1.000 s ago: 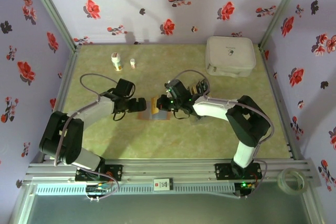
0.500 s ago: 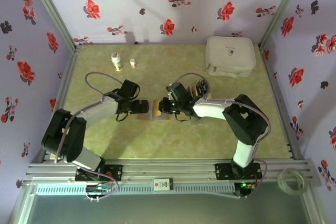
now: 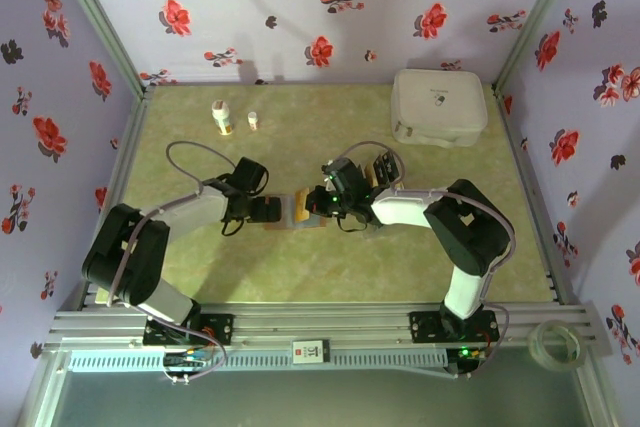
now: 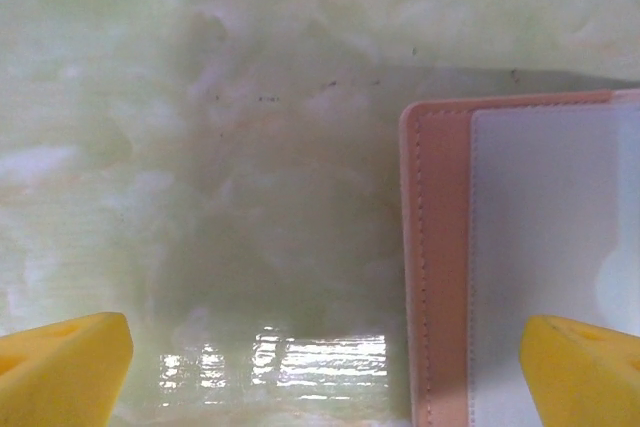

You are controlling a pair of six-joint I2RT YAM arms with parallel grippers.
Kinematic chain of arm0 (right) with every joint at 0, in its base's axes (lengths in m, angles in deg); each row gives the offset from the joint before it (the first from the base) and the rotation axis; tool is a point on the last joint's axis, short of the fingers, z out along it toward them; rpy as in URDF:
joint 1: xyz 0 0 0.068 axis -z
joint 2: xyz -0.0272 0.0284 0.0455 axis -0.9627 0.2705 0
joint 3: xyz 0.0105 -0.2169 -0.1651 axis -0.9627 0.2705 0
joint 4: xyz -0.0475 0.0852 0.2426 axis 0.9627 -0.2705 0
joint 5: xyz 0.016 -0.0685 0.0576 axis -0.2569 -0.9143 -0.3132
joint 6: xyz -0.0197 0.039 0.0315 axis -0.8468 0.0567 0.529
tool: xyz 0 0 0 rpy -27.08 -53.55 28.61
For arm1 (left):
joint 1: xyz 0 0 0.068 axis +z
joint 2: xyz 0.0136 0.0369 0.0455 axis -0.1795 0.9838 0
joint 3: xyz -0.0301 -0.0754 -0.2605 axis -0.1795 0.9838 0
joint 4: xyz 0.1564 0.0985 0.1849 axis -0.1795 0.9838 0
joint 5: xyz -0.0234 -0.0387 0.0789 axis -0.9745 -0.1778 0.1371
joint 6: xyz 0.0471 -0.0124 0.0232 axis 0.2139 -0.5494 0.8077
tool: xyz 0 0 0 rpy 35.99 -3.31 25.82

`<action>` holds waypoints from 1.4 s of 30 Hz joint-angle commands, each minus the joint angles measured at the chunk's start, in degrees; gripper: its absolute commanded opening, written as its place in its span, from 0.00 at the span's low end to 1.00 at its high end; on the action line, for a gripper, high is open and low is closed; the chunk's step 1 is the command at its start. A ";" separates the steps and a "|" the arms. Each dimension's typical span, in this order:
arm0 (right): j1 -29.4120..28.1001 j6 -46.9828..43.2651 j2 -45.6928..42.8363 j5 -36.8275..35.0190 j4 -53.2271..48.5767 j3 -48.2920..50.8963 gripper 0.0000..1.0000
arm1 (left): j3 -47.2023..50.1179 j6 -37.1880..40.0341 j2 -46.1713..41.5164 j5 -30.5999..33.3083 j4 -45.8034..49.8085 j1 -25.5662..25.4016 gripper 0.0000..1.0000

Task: Put the credit cards into the card holder
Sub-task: Insert the credit card into the card slot.

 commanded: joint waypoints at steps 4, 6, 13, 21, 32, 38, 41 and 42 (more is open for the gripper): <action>0.48 1.21 -0.29 0.93 1.65 0.81 0.00 | 1.52 -0.34 0.80 2.85 1.43 -0.71 1.00; 0.53 1.30 -0.64 0.84 1.92 0.76 0.00 | 1.57 -0.54 0.89 3.41 1.73 -0.79 1.00; 0.55 2.91 -0.42 0.95 8.97 2.49 0.00 | 1.91 -1.08 0.65 4.79 2.39 -0.85 1.00; 0.62 4.37 1.51 0.88 18.33 5.62 0.00 | 1.93 -1.43 0.83 5.29 2.74 -0.85 1.00; 0.97 4.77 3.46 0.06 23.33 7.75 0.00 | 1.48 -1.44 1.65 5.34 3.05 -0.86 1.00; 1.24 5.34 4.39 0.76 25.09 8.37 0.00 | 1.33 -1.43 1.74 5.34 3.01 -0.85 1.00; 1.23 5.61 4.94 1.25 25.78 8.28 0.00 | 1.48 -1.39 1.73 5.34 3.05 -0.85 1.00; 1.23 5.69 5.10 1.51 25.93 8.28 0.00 | 1.48 -1.43 1.65 5.34 3.08 -0.86 1.00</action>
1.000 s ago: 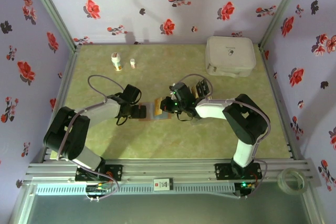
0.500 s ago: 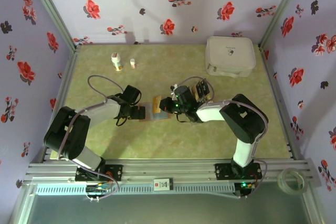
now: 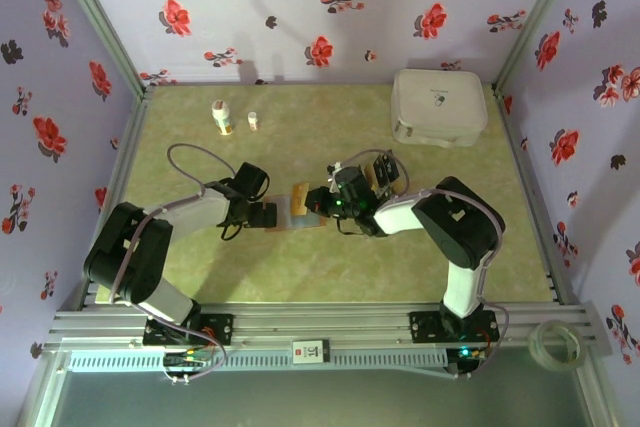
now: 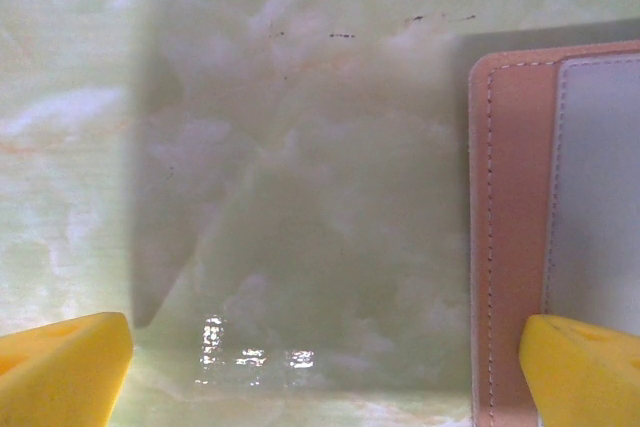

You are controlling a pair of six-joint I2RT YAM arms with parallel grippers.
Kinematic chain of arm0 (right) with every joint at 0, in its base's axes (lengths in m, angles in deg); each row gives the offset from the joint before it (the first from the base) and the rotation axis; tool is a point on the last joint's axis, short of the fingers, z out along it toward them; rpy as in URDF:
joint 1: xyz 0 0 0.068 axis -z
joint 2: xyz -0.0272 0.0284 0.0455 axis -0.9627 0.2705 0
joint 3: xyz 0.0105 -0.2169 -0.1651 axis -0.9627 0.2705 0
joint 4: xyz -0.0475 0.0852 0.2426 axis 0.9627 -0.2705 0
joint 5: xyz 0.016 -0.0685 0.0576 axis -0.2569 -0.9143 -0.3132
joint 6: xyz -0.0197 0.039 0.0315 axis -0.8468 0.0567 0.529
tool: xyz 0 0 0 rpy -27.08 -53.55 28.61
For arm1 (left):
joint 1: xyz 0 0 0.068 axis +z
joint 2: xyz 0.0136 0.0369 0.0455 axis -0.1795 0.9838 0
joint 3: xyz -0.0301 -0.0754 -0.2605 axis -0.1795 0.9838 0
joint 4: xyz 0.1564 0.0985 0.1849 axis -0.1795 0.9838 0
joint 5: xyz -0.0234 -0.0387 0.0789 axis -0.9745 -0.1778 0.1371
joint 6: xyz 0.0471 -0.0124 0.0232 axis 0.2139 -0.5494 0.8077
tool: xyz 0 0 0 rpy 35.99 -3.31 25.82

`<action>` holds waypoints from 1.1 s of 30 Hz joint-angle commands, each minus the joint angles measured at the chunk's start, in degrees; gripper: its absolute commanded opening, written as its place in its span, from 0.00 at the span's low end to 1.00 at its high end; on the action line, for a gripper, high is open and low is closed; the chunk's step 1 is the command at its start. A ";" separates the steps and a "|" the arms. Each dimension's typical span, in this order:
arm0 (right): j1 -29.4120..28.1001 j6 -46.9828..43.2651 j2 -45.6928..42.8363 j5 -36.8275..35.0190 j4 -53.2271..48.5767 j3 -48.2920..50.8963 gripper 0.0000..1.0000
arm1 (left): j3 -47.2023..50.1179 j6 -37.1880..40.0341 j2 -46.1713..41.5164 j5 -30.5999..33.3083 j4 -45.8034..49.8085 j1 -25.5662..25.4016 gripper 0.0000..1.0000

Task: Put the credit cards into the card holder
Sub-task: Insert the credit card into the card slot.

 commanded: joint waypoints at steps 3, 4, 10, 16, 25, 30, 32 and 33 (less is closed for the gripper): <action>0.36 0.88 1.77 1.41 2.57 0.44 0.00 | 0.23 -0.87 0.86 1.73 1.94 -0.44 1.00; 0.36 0.88 1.87 1.50 2.52 0.37 0.00 | 0.25 -0.87 0.71 1.73 1.91 -0.44 1.00; 0.37 1.17 2.51 2.02 2.93 0.37 0.00 | 0.12 -0.66 0.55 1.73 2.03 -0.44 1.00; 0.36 1.67 3.25 3.71 4.66 0.46 0.00 | 0.17 -0.58 0.59 1.73 2.03 -0.52 1.00; 0.40 2.36 4.18 5.14 6.22 1.14 0.00 | -0.16 -0.60 0.37 1.73 2.35 -0.52 1.00; 0.36 2.29 3.95 4.84 6.46 2.26 0.00 | -2.00 -0.36 -0.76 1.47 3.84 -0.52 1.00; 0.38 2.30 3.96 4.79 6.55 2.52 0.00 | -3.04 -0.34 -1.29 1.38 4.38 -0.51 1.00; 0.36 2.29 3.92 4.78 6.57 2.67 0.00 | -3.62 -0.34 -1.27 1.29 4.61 -0.54 1.00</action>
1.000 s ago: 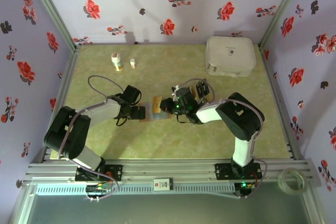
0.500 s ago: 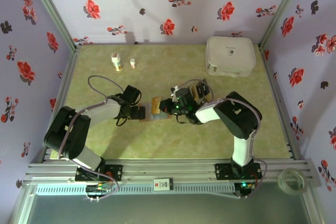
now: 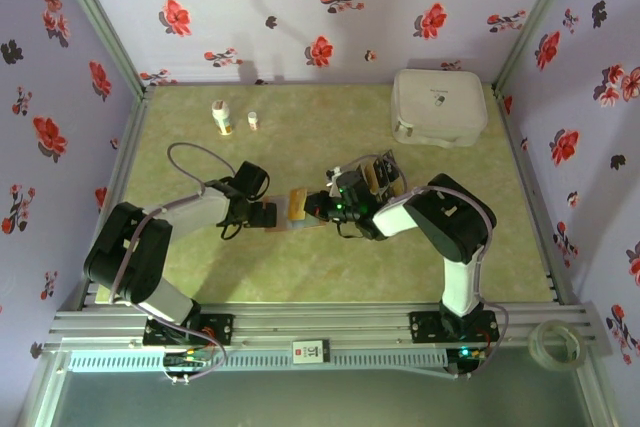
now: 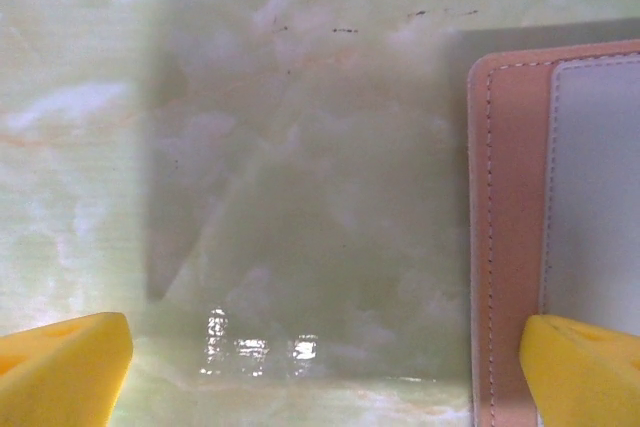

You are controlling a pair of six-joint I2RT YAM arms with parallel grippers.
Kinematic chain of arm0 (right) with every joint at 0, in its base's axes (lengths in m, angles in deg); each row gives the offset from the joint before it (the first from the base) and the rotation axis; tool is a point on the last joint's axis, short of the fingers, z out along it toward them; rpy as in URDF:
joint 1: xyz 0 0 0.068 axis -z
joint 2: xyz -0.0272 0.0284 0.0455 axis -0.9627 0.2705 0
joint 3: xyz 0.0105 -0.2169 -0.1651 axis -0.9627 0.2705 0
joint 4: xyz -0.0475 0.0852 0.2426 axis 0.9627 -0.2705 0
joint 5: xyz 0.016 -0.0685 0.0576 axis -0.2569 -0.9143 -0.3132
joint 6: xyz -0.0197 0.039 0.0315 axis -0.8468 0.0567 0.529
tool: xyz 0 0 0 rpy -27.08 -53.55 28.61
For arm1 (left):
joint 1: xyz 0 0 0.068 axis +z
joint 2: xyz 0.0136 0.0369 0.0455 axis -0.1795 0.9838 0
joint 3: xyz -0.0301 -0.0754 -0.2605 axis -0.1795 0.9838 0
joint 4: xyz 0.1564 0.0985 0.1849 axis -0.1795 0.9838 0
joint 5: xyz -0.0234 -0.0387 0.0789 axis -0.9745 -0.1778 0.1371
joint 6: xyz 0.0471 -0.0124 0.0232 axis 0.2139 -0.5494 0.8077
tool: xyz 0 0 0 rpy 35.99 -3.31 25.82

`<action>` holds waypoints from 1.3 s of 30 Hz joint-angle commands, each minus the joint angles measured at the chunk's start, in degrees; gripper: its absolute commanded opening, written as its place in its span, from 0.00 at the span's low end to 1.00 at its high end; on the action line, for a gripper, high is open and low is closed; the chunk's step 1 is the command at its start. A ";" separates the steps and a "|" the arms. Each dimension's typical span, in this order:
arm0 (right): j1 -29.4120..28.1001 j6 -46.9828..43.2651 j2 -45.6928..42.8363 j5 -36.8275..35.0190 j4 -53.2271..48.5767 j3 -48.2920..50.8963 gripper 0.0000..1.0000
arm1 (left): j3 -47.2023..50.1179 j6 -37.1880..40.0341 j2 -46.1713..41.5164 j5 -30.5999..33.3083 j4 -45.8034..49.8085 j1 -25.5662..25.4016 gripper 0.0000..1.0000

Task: Put the credit cards into the card holder
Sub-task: Insert the credit card into the card slot.

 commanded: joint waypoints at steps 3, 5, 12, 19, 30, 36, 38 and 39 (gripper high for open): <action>0.25 0.43 0.77 0.78 0.72 1.11 0.00 | -3.91 -0.27 -0.78 0.97 2.83 -0.53 1.00; 0.25 0.47 0.92 0.87 0.83 1.00 0.00 | -4.73 -0.27 0.08 0.86 2.75 -0.53 1.00; 0.36 0.43 1.01 1.72 0.85 0.93 0.00 | -5.67 -0.29 3.26 1.04 2.67 -0.48 1.00; 0.35 0.51 1.98 3.47 1.38 0.77 0.00 | -4.09 -1.13 3.54 2.66 2.61 -0.44 1.00; 0.52 1.24 3.01 4.06 2.65 0.78 0.00 | -2.62 -2.64 4.26 5.08 3.15 -0.17 1.00; 0.51 1.66 3.56 4.52 3.13 0.79 0.00 | -2.16 -3.09 4.95 5.12 2.87 -0.14 1.00; 0.51 1.75 3.70 4.58 3.22 0.90 0.00 | -2.12 -3.09 5.02 5.03 2.72 -0.09 1.00; 0.51 1.75 3.67 4.61 3.16 0.94 0.00 | -1.99 -3.08 4.97 5.00 2.68 -0.06 1.00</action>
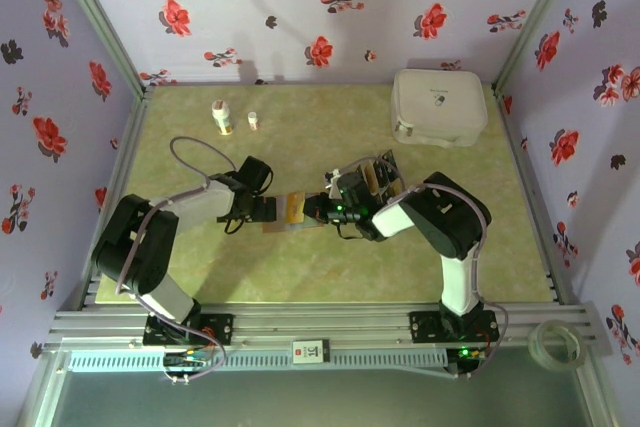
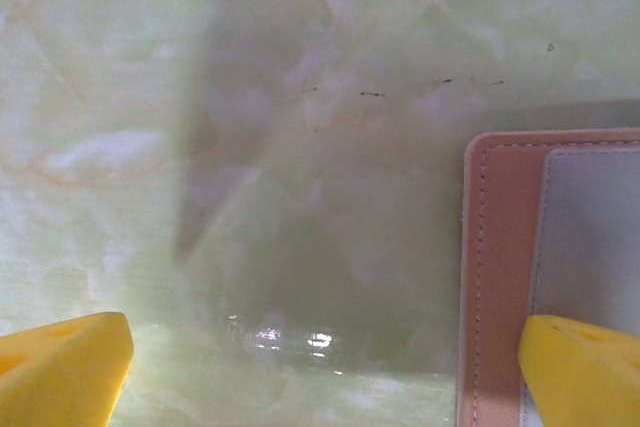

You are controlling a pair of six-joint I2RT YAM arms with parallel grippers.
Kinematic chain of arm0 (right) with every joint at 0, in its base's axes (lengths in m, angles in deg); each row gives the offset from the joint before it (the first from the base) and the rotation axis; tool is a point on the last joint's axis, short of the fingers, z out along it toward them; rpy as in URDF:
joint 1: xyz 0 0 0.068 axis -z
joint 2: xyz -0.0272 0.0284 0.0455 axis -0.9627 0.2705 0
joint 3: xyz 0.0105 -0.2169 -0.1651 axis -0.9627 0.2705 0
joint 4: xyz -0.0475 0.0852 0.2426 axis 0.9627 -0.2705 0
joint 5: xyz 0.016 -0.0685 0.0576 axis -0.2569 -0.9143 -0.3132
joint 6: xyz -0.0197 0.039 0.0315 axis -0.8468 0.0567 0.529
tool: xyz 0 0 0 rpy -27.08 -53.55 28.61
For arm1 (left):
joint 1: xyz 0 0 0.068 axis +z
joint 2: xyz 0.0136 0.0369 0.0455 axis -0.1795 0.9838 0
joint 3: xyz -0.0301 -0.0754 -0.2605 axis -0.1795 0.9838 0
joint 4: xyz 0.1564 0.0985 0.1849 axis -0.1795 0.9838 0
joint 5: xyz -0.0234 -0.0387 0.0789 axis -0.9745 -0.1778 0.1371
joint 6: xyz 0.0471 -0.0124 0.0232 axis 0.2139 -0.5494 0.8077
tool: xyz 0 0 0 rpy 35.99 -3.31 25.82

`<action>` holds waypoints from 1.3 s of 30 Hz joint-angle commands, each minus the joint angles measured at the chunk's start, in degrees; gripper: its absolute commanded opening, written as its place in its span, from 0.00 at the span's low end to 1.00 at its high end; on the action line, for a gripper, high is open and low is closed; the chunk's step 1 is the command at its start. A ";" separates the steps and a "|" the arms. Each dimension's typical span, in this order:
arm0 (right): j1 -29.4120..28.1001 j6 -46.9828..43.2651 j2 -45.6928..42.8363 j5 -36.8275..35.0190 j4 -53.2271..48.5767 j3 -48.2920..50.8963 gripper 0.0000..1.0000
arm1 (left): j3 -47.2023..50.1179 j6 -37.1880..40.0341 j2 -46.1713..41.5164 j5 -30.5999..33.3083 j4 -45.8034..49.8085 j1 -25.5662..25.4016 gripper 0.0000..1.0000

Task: Put the credit cards into the card holder
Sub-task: Insert the credit card into the card slot.

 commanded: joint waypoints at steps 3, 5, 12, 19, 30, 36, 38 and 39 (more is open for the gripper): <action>0.32 0.45 1.48 0.81 0.01 0.63 0.00 | 1.38 -0.64 1.59 1.89 1.30 -0.12 1.00; 0.25 0.46 1.63 0.99 -0.25 0.51 0.00 | 1.37 -0.58 1.58 1.89 1.34 -0.08 1.00; 0.25 0.21 2.10 2.16 -1.56 -0.14 0.00 | 1.38 -0.53 1.67 1.72 1.06 -0.08 1.00; 0.22 -0.24 2.58 3.39 -2.86 -0.89 0.00 | 1.24 -0.46 1.84 1.55 0.94 -0.11 1.00; 0.08 -0.55 3.04 4.37 -4.16 -1.67 0.00 | 1.17 -0.44 2.03 1.46 0.78 -0.13 1.00; 0.15 -1.51 1.70 3.63 -5.76 -0.77 0.00 | 1.33 -0.29 2.03 1.44 0.69 -0.08 1.00; 0.11 -1.78 1.23 3.54 -6.32 -0.51 0.00 | 1.33 -0.29 2.10 1.46 0.61 -0.08 1.00; 0.05 -1.87 1.20 3.54 -6.57 -0.50 0.00 | 1.29 -0.29 2.11 1.44 0.59 -0.10 1.00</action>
